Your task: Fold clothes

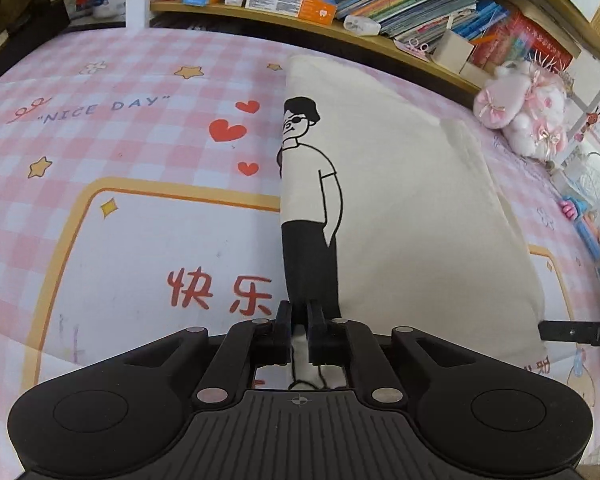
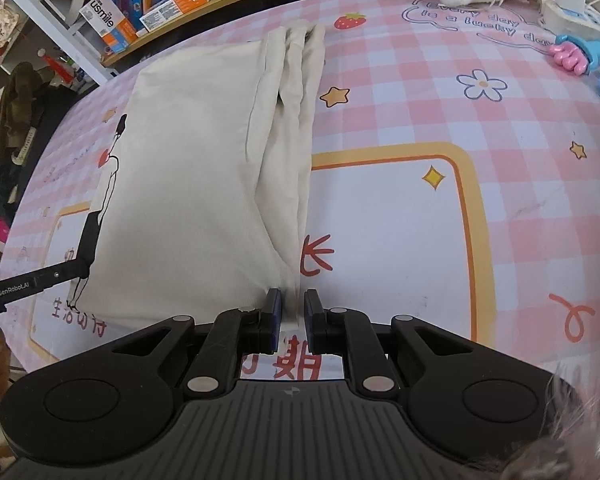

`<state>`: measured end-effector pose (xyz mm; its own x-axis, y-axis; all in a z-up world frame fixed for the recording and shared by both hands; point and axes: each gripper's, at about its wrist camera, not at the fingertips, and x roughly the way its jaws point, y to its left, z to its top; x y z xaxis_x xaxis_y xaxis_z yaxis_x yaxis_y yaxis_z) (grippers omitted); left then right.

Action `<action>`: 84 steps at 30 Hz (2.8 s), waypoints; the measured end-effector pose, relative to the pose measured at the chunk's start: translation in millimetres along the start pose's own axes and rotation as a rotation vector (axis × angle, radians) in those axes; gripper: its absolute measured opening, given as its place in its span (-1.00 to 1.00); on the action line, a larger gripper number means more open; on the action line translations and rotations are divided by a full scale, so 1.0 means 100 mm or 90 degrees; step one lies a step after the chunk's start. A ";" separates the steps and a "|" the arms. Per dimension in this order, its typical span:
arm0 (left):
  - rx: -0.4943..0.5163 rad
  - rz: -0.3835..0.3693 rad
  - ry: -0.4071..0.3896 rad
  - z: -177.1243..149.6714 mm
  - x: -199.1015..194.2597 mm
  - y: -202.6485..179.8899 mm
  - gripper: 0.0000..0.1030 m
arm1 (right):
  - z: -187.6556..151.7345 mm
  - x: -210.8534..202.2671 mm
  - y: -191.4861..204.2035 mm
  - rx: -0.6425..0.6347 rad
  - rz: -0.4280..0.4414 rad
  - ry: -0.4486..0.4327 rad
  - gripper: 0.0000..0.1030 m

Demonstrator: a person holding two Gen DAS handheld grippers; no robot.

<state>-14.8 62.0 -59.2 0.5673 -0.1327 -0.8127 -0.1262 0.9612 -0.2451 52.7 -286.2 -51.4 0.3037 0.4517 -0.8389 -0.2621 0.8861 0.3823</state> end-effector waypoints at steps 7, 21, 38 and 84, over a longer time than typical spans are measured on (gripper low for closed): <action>0.030 0.029 -0.021 -0.02 -0.13 -0.04 -0.79 | -0.03 -0.03 -0.06 0.022 0.026 0.013 -0.64; 0.206 -0.014 -0.149 -0.02 -0.44 -0.53 0.49 | -0.02 -0.04 -0.16 0.121 0.110 0.014 0.01; 0.412 -0.059 -0.130 -0.36 -0.30 -1.17 0.80 | 0.35 -0.37 0.12 0.139 0.233 -0.043 -0.78; 0.401 0.065 -0.135 -0.15 -0.02 -1.34 0.83 | -0.92 0.01 1.10 -0.908 -0.155 -0.150 0.86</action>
<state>-11.6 -70.0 -33.0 0.7334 -0.0453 -0.6783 0.2748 0.9324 0.2349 -60.4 -198.4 -45.8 0.5748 0.4394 -0.6903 -0.8052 0.1535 -0.5727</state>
